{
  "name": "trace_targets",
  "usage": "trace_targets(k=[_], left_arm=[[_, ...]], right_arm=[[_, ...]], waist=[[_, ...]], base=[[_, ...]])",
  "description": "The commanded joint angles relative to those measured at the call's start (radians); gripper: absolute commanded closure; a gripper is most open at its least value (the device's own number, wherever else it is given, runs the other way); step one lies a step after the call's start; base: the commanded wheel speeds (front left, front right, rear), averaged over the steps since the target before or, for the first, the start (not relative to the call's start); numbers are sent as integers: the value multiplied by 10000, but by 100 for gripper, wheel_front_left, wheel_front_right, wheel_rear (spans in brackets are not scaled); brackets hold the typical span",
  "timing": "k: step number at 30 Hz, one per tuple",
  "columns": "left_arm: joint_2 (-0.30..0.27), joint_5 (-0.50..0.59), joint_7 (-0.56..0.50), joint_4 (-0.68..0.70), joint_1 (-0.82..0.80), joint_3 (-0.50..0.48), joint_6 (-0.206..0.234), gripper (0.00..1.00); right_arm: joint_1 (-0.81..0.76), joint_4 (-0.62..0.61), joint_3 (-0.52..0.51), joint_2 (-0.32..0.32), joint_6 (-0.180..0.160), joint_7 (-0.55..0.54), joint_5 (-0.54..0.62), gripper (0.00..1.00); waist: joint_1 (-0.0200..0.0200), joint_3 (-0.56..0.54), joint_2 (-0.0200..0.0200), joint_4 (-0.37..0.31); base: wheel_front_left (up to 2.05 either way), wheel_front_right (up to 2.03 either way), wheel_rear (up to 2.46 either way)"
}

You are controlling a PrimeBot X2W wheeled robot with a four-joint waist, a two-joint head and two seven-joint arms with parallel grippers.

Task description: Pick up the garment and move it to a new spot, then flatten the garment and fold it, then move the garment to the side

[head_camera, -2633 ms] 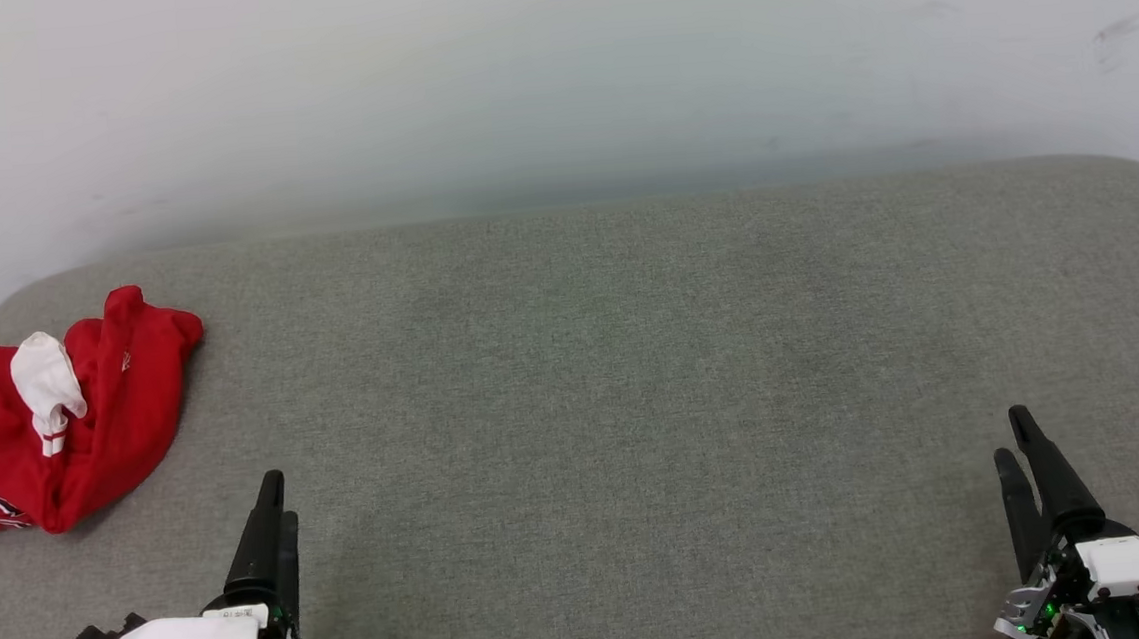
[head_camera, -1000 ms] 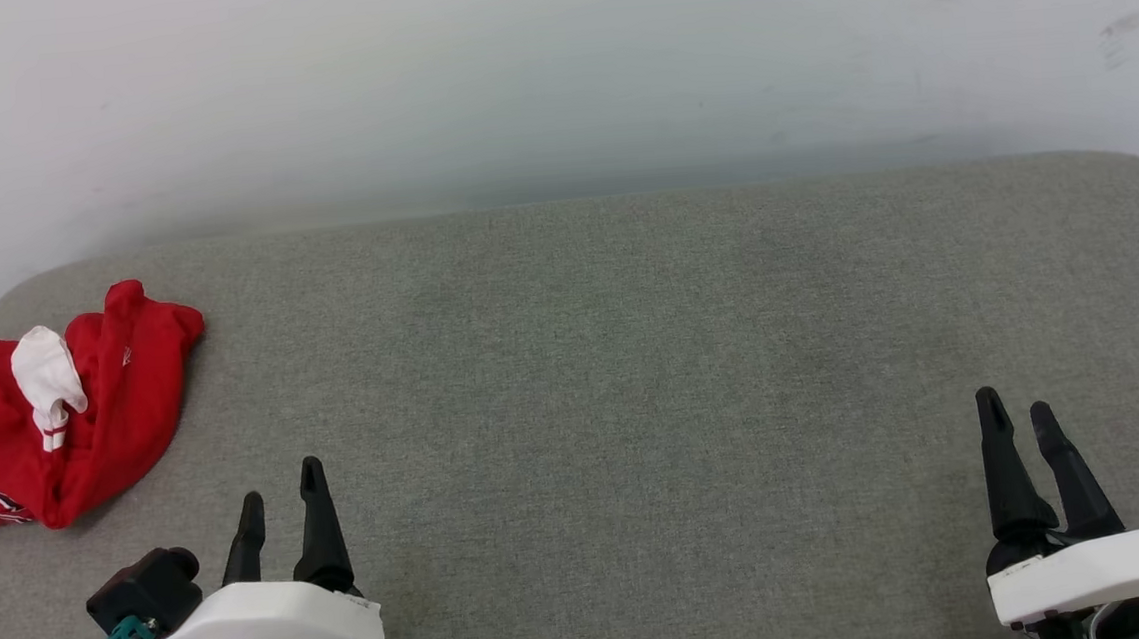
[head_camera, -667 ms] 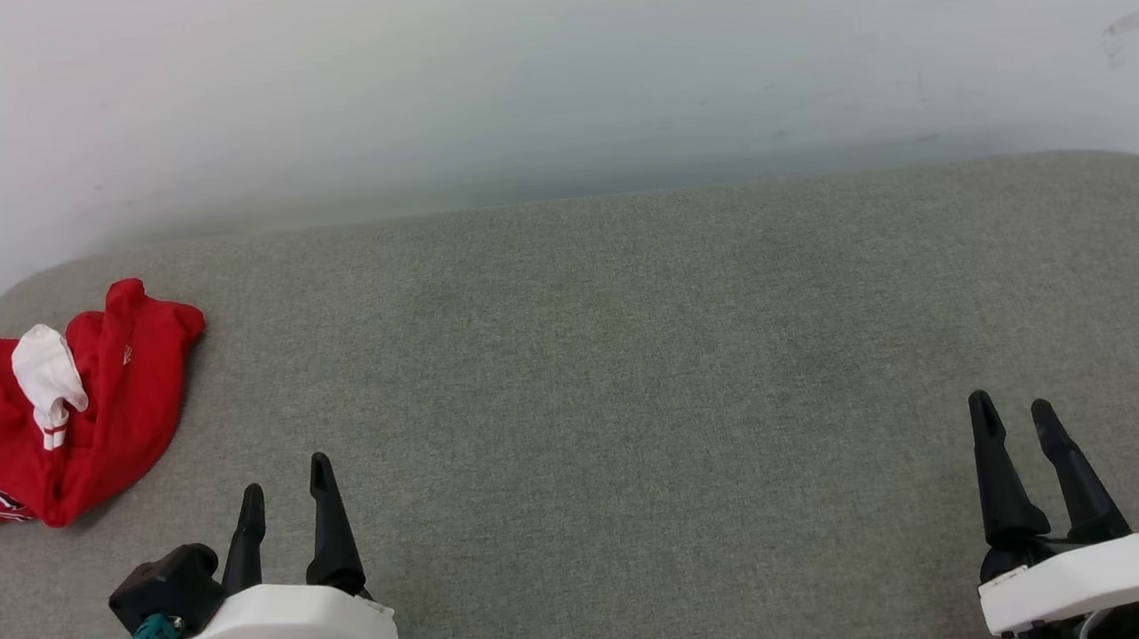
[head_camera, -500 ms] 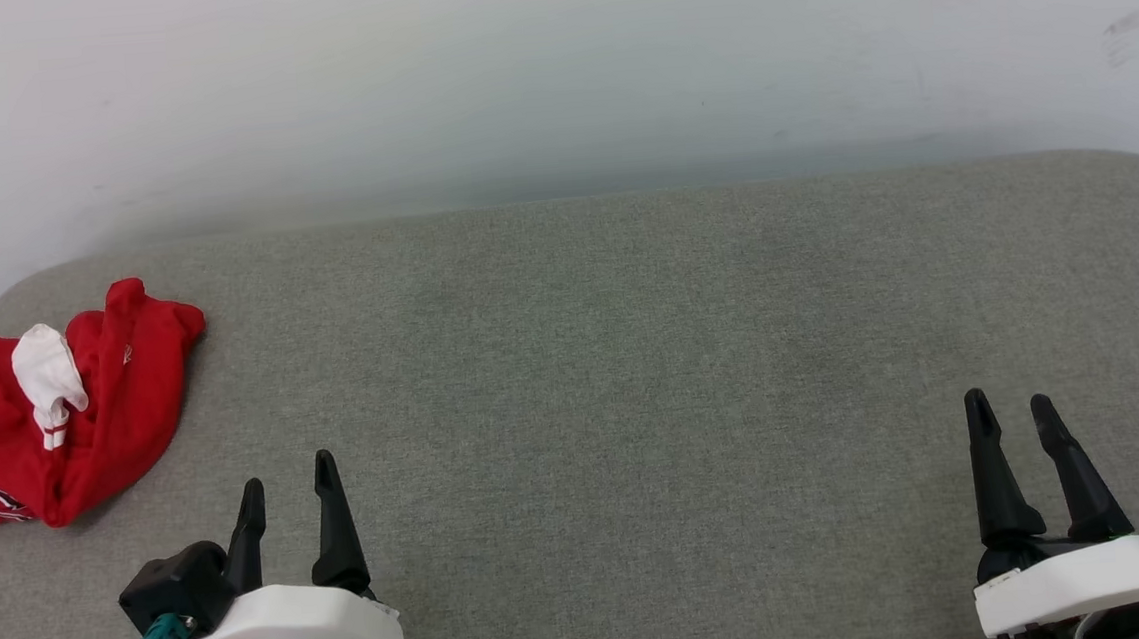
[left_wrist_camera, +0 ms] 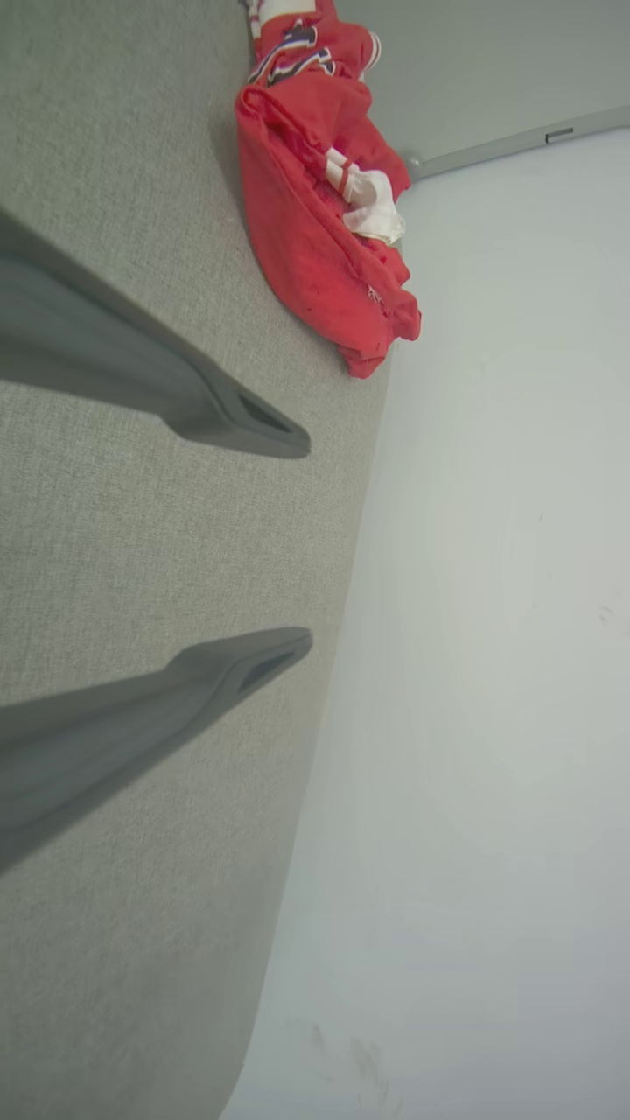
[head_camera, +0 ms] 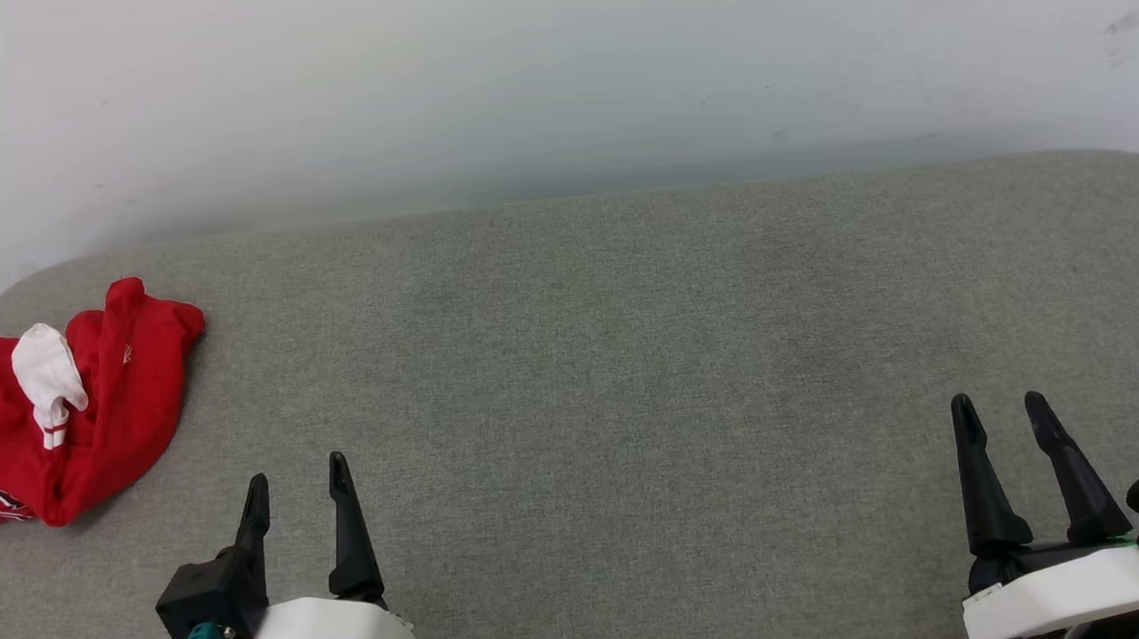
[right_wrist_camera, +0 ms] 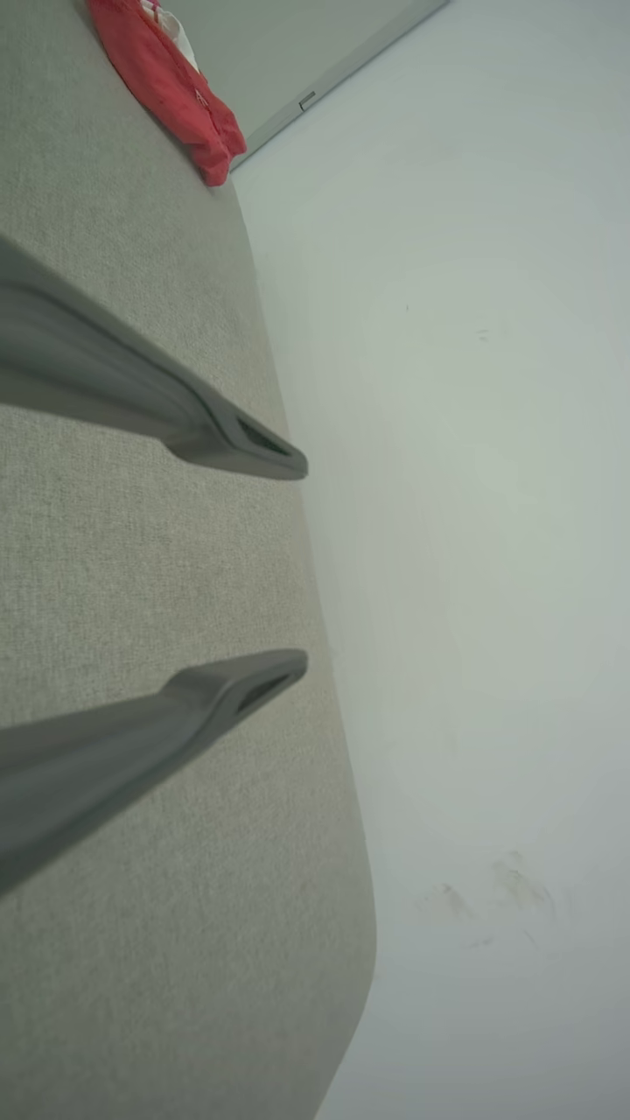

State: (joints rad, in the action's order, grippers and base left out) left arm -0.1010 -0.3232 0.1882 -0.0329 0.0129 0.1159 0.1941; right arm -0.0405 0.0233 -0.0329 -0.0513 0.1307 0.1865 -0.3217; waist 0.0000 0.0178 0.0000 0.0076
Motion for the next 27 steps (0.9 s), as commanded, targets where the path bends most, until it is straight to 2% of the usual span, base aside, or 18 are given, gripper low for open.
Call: trace_targets(k=[1,15,27], left_arm=[[-61,275,104,107,36,31,63,0],[4,1352,393,180,202,171,-64,0],[218,2088,624,136,345,-12,-409,0]], right_arm=[[-40,-161,20,10,0,108,274,0],[-235,-308,47,15,0,402,1101,0],[-369,-417,100,17,0,626,1364,0]], waist=[[0,-1,0,2],[0,-10,0,21],[0,-5,0,-1]], base=[[0,0,0],[0,0,0],[0,0,0]])
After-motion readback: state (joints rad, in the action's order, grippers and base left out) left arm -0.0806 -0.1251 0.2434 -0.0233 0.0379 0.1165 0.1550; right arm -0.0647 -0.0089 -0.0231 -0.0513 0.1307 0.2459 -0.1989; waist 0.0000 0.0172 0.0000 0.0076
